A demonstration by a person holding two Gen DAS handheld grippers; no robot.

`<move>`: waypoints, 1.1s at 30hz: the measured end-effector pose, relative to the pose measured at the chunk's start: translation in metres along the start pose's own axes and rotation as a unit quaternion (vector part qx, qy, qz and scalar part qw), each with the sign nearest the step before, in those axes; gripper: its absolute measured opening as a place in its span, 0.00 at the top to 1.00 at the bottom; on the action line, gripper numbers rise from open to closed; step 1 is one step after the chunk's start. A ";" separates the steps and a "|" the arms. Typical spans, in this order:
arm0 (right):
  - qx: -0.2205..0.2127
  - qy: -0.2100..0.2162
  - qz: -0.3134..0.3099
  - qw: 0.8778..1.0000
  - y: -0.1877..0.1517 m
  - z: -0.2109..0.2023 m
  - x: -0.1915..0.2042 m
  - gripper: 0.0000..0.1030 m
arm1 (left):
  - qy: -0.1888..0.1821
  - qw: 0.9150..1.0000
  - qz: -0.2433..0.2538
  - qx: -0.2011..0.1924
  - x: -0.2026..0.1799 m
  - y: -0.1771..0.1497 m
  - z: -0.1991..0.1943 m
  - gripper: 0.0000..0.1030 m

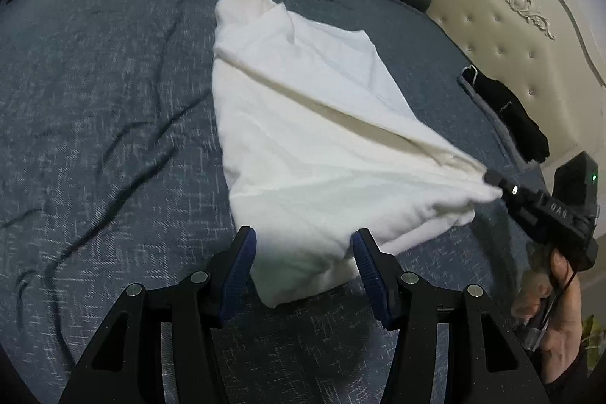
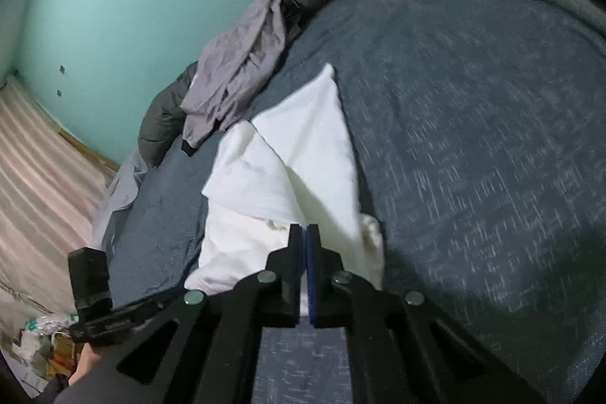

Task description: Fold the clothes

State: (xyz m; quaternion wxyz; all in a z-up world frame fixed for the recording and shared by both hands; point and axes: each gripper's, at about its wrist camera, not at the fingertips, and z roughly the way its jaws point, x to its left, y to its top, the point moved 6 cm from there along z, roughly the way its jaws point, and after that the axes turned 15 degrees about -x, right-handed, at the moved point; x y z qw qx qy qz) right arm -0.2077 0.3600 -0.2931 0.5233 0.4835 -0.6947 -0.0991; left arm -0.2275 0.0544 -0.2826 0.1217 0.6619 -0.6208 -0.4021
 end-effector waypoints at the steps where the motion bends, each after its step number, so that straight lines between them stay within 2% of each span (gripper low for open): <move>1: 0.000 -0.001 0.004 1.000 0.000 0.000 -0.001 0.98 | 0.000 1.000 -0.004 -0.006 0.000 0.004 -0.002 0.44; 8: 0.001 -0.010 0.030 1.000 -0.003 0.004 -0.010 0.95 | 0.003 1.000 0.001 -0.006 -0.001 0.010 0.002 0.44; 9: 0.003 -0.012 0.025 1.000 -0.003 0.006 -0.010 0.84 | 0.004 1.000 0.001 -0.005 0.000 0.009 0.002 0.44; 10: 0.005 -0.014 0.021 1.000 -0.003 0.008 -0.009 0.62 | 0.005 1.000 0.001 -0.003 0.000 0.007 0.004 0.44; 11: 0.009 -0.016 0.015 1.000 -0.004 0.011 -0.008 0.56 | 0.005 1.000 0.000 -0.001 0.000 0.006 0.006 0.44; 12: 0.014 -0.016 0.008 1.000 -0.006 0.015 -0.007 0.56 | 0.005 1.000 0.000 0.000 -0.001 0.005 0.007 0.44; 18: 0.047 -0.035 -0.065 0.996 -0.020 0.035 0.004 0.56 | 0.002 1.000 -0.003 0.002 -0.003 0.002 0.010 0.44; 20: 0.054 -0.042 -0.085 0.994 -0.024 0.040 0.005 0.62 | 0.001 1.000 -0.002 0.001 -0.003 0.001 0.009 0.44; 23: 0.063 -0.051 -0.110 0.991 -0.028 0.041 0.007 0.79 | 0.001 1.000 -0.004 0.000 -0.002 0.001 0.008 0.44; 25: 0.064 -0.056 -0.129 0.988 -0.030 0.038 0.009 0.95 | 0.000 1.000 -0.004 0.000 -0.001 0.000 0.009 0.44; 28: 0.063 -0.065 -0.145 0.985 -0.030 0.035 0.008 0.97 | -0.001 1.000 -0.007 0.001 0.001 -0.001 0.008 0.44; 33: 0.033 -0.071 -0.163 0.984 -0.019 0.023 0.014 0.97 | -0.001 1.000 -0.001 0.000 0.001 0.000 0.006 0.44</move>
